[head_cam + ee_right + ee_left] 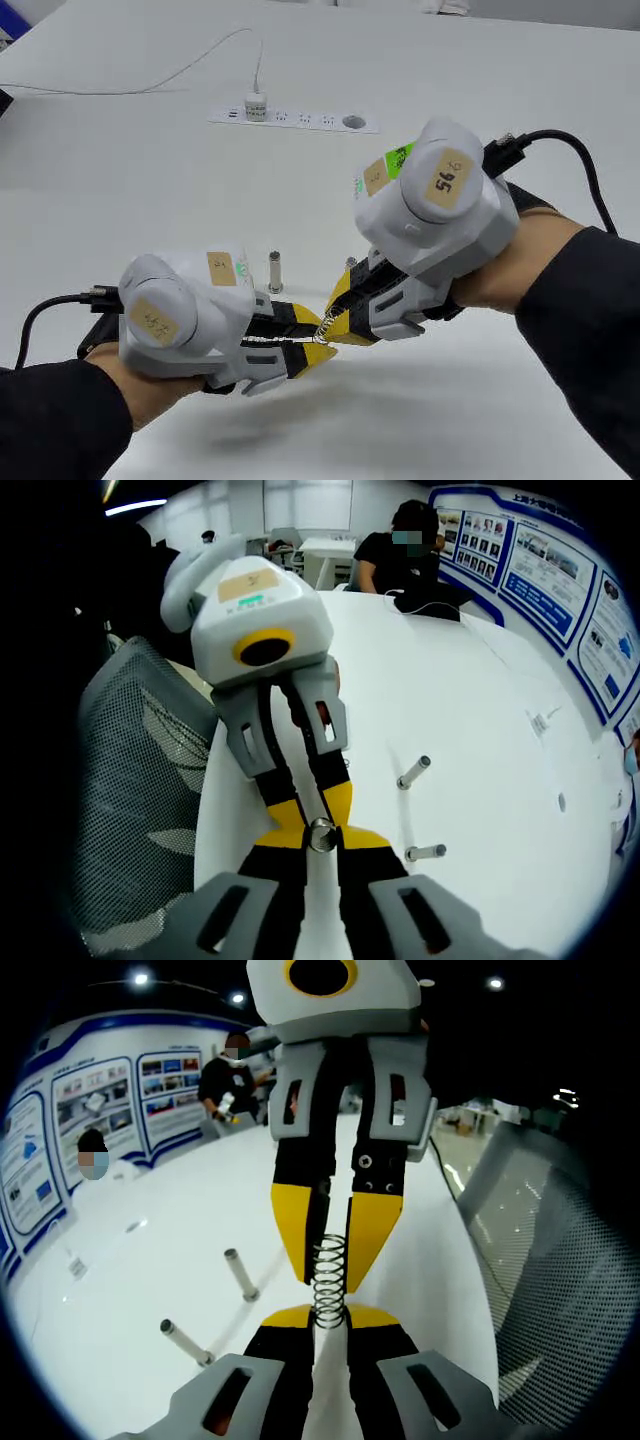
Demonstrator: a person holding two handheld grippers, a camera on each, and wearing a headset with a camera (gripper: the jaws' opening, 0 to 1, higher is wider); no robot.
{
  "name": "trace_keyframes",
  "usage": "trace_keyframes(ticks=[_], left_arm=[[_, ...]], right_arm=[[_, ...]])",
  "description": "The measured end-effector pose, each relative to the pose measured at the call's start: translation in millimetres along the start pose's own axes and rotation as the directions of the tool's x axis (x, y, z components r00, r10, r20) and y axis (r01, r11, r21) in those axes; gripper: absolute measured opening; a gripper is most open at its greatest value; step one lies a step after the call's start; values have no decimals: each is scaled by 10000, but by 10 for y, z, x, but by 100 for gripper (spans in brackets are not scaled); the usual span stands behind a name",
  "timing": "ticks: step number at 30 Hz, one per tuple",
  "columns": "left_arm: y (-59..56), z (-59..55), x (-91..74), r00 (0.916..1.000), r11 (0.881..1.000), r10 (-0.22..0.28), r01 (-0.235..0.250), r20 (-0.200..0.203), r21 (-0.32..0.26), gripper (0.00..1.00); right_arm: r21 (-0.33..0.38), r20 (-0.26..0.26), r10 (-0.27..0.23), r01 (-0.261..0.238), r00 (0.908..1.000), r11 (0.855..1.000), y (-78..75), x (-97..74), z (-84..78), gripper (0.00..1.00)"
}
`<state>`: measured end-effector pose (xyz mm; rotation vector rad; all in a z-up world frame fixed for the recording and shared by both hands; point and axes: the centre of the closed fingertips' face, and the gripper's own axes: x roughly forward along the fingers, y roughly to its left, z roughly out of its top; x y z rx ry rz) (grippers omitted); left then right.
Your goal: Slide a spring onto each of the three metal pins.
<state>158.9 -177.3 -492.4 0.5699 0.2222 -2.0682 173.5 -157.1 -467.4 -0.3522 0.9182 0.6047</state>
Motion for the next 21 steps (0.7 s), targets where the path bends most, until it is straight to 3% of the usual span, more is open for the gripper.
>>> trace_keyframes(ticks=[13, 21], left_arm=[[33, -24, -47, 9997, 9984, 223, -218, 99, -530, 28], [124, -83, -152, 9979, 9941, 616, -596, 200, -906, 35]], right_arm=[[98, -116, -230, 231, 9997, 9997, -68, -62, -42, 12], [247, -141, -469, 472, 9988, 9986, -171, -126, -74, 12]])
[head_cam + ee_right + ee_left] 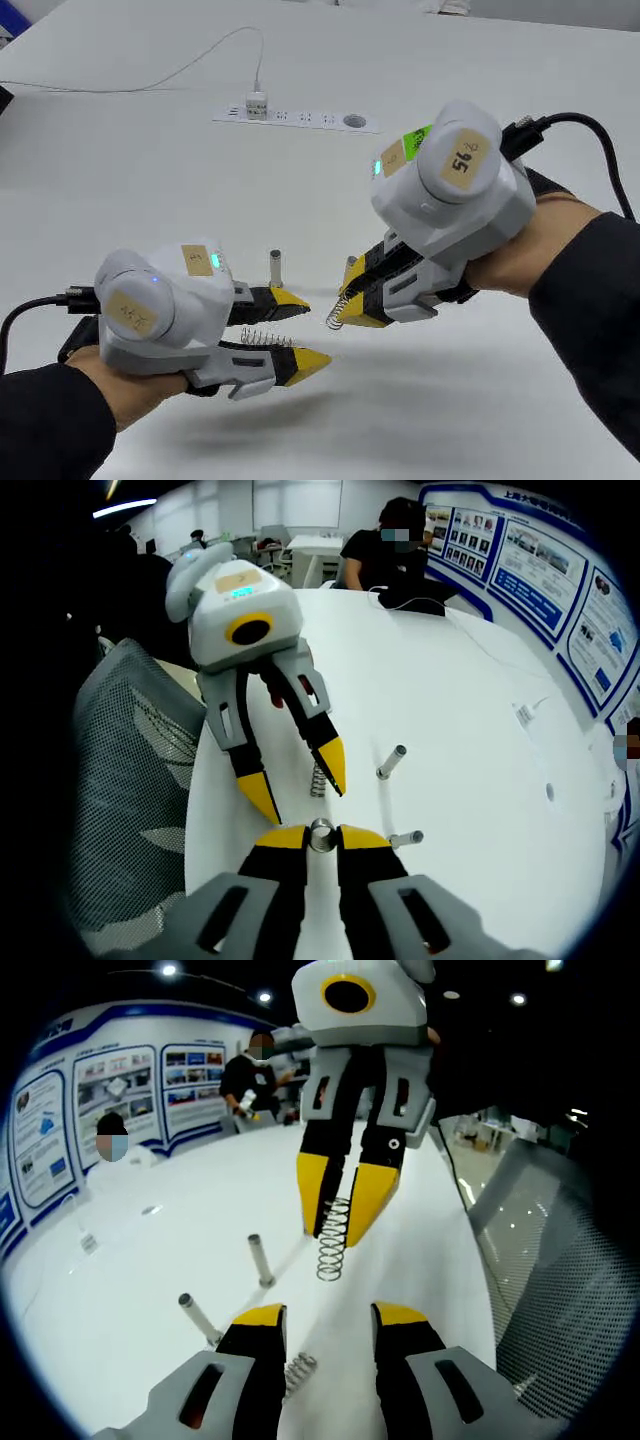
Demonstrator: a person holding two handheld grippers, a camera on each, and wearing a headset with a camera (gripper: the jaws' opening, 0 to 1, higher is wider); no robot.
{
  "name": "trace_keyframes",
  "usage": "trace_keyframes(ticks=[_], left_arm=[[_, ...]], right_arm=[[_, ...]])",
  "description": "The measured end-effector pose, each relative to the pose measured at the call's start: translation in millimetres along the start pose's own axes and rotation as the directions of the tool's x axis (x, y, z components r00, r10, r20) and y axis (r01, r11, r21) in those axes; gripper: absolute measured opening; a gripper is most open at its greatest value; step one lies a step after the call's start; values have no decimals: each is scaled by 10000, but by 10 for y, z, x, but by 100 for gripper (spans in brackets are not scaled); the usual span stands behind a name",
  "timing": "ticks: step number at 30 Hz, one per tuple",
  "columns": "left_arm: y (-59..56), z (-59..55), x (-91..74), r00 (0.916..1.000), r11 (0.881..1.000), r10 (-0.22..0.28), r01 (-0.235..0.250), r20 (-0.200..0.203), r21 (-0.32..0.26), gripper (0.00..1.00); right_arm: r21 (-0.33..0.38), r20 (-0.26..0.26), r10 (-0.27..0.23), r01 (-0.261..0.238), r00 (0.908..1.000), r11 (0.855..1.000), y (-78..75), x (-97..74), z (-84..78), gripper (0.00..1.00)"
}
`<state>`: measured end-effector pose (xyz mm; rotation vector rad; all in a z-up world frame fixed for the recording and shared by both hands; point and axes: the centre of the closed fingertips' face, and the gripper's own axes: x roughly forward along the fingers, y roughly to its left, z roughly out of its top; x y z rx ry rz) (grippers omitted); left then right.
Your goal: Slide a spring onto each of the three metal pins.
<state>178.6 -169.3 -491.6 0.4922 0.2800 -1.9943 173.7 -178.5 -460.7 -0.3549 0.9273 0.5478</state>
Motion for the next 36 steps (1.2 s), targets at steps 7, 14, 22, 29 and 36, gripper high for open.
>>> trace_keyframes(ticks=[7, 14, 22, 29, 36], left_arm=[[98, -73, -96, 9991, 9987, 414, -414, -9, -293, 38], [147, -124, -160, 9977, 9965, 672, -672, -6, -497, 39], [170, -178, -209, 9966, 9946, 824, -826, -60, -623, 40], [180, -191, -228, 9961, 9938, 882, -885, -74, -675, 40], [185, -204, -230, 9960, 9936, 892, -897, -106, -684, 39]], right_arm=[[124, -32, -218, 218, 9998, 9997, -94, -52, -28, 12], [188, -144, -339, 341, 9993, 9992, -164, -87, -50, 12], [291, -263, -561, 569, 9981, 9980, -314, -133, -85, 12], [388, -403, -787, 803, 9961, 9960, -444, -163, -98, 12], [309, -582, -1006, 1026, 9932, 9942, -586, -142, -107, 12]])
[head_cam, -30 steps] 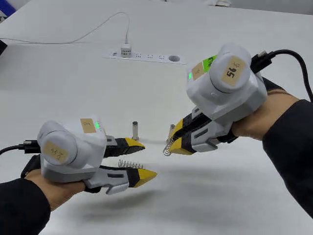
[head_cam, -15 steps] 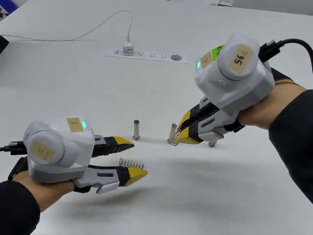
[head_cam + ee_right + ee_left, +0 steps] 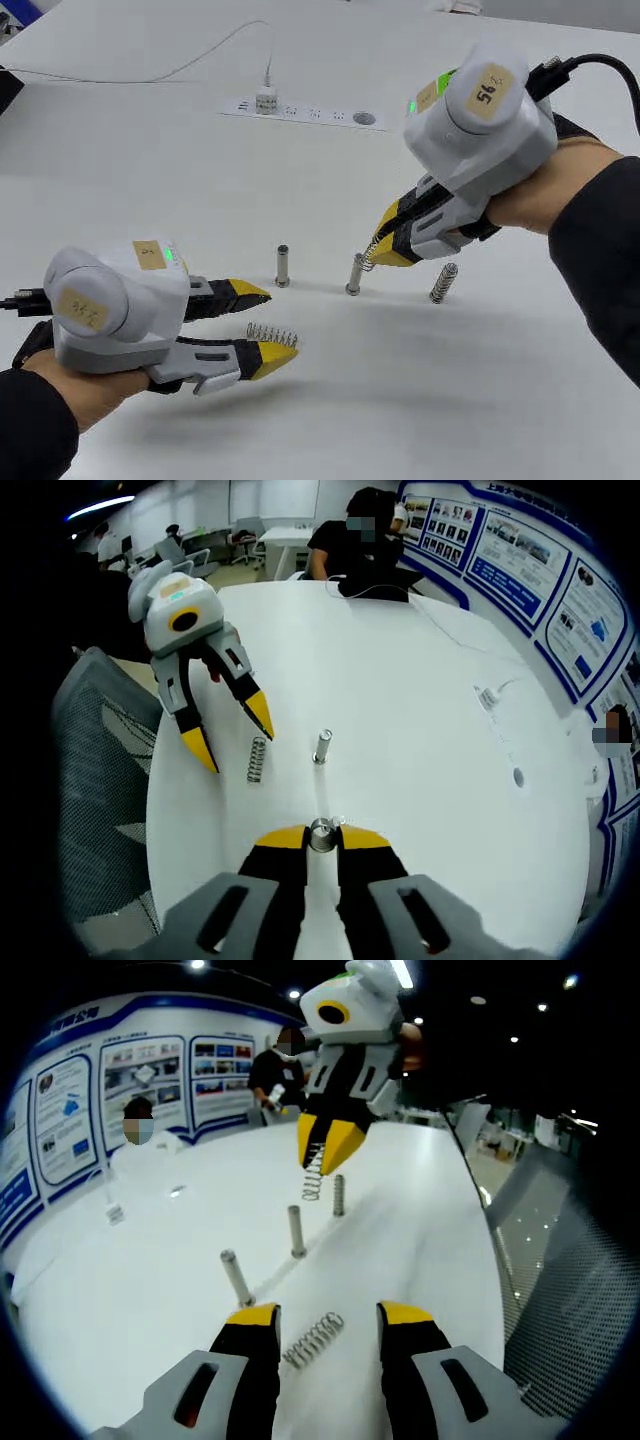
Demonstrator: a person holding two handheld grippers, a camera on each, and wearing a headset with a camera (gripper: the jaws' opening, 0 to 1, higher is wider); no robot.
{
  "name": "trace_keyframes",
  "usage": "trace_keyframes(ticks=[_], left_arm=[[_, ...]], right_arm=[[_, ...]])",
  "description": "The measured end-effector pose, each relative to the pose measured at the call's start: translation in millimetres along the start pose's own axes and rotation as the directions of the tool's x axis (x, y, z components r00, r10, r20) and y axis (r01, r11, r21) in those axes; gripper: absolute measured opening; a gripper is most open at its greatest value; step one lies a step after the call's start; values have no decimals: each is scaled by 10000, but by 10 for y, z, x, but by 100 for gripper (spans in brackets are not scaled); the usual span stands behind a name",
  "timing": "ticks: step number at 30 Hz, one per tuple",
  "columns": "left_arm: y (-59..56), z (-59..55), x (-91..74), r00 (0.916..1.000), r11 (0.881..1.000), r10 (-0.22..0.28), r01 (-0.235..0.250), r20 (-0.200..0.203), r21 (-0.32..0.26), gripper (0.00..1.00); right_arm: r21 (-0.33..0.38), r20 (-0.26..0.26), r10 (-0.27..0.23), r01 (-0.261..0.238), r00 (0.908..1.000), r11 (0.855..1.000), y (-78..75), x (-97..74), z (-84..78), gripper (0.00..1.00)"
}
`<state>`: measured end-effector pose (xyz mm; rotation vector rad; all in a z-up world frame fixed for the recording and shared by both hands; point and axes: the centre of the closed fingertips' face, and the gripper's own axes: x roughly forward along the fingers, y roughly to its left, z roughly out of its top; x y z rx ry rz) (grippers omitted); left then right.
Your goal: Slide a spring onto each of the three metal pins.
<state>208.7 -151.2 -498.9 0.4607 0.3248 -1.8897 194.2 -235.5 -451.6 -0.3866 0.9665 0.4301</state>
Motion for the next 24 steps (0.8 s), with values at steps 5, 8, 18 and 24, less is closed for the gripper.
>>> trace_keyframes(ticks=[5, 8, 18, 24], left_arm=[[2, -18, -7, 10000, 10000, 8, -8, -47, -5, 39], [4, -21, -15, 10000, 10000, 20, -20, -53, -13, 39], [12, -43, -31, 9999, 10000, 32, -33, -96, -49, 38], [16, -48, -36, 9999, 10000, 42, -42, -99, -61, 38]], right_arm=[[19, -36, -81, 81, 10000, 10000, -78, 26, 26, 12], [-19, -128, -42, 42, 9999, 10000, -92, 54, 27, 12], [-55, -366, 162, -164, 9992, 9999, -116, 135, 11, 12], [-41, -479, 244, -247, 9986, 9997, -122, 182, 5, 12]])
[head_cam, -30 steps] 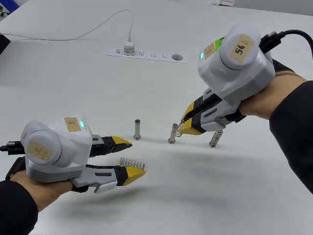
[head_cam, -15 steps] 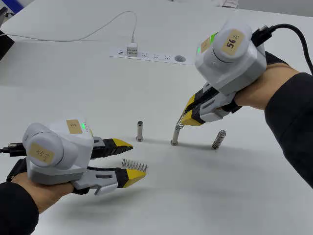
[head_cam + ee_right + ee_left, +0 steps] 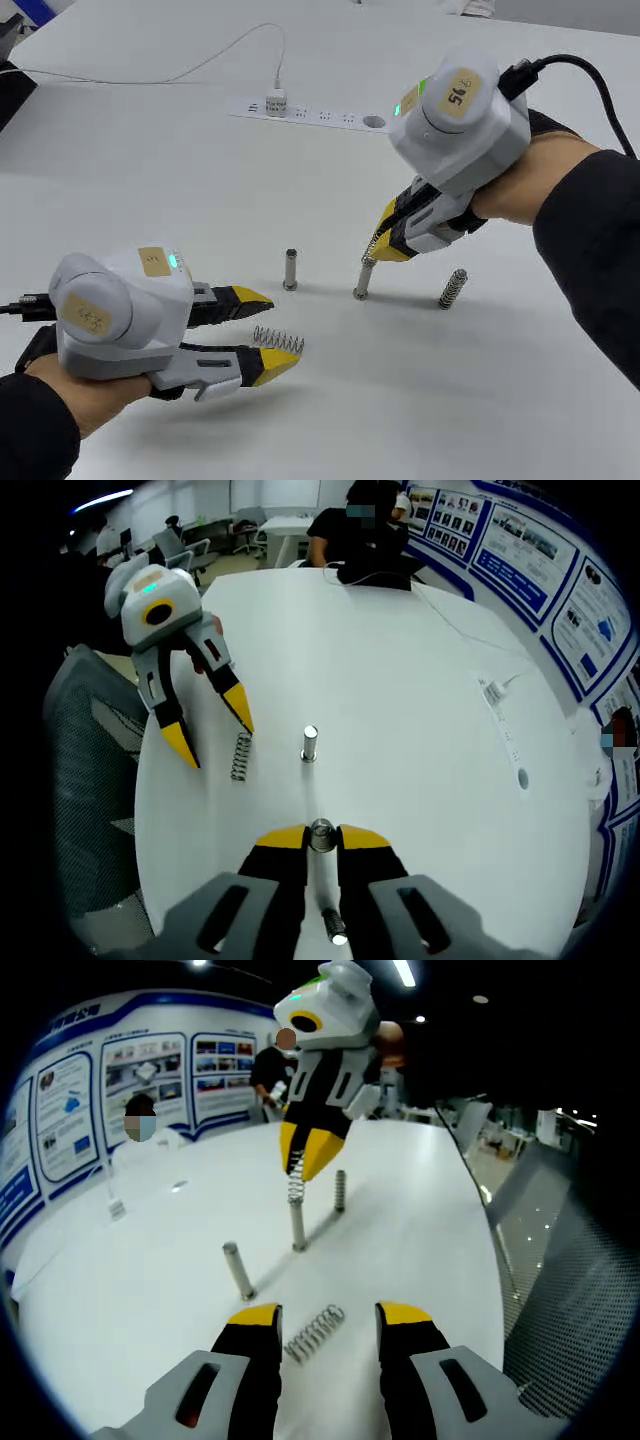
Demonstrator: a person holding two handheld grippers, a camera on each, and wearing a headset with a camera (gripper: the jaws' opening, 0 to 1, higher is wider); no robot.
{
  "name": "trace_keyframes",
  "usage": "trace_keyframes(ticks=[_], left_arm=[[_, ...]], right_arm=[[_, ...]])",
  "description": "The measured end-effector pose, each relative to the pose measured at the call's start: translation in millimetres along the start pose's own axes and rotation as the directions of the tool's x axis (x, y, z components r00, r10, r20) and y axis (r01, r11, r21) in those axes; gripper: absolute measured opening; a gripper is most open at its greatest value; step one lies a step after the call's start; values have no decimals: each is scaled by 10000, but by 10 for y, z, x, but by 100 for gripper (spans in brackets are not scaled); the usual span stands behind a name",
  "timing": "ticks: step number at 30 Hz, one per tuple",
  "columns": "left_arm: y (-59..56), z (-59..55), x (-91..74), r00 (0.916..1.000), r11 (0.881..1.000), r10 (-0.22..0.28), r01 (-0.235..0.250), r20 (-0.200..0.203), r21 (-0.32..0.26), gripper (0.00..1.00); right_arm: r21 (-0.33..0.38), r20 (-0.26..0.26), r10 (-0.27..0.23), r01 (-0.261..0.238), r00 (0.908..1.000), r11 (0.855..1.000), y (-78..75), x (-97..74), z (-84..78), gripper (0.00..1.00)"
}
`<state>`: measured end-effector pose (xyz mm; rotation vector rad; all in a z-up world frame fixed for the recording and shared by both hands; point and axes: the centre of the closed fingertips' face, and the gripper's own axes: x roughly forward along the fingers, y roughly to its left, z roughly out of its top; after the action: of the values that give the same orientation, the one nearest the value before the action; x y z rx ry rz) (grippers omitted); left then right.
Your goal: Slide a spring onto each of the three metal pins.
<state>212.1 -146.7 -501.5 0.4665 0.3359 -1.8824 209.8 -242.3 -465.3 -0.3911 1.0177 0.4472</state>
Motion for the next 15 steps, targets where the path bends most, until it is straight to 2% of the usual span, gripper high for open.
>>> trace_keyframes(ticks=[8, 15], left_arm=[[8, -8, -1, 10000, 10000, 5, -5, 3, -21, 38], [9, -19, 0, 10000, 10000, 10, -10, -10, -46, 37]], right_arm=[[-53, -396, 125, -127, 9991, 9999, 5, 124, -48, 12], [81, -462, 253, -250, 9986, 9997, -1, 207, -85, 12]])
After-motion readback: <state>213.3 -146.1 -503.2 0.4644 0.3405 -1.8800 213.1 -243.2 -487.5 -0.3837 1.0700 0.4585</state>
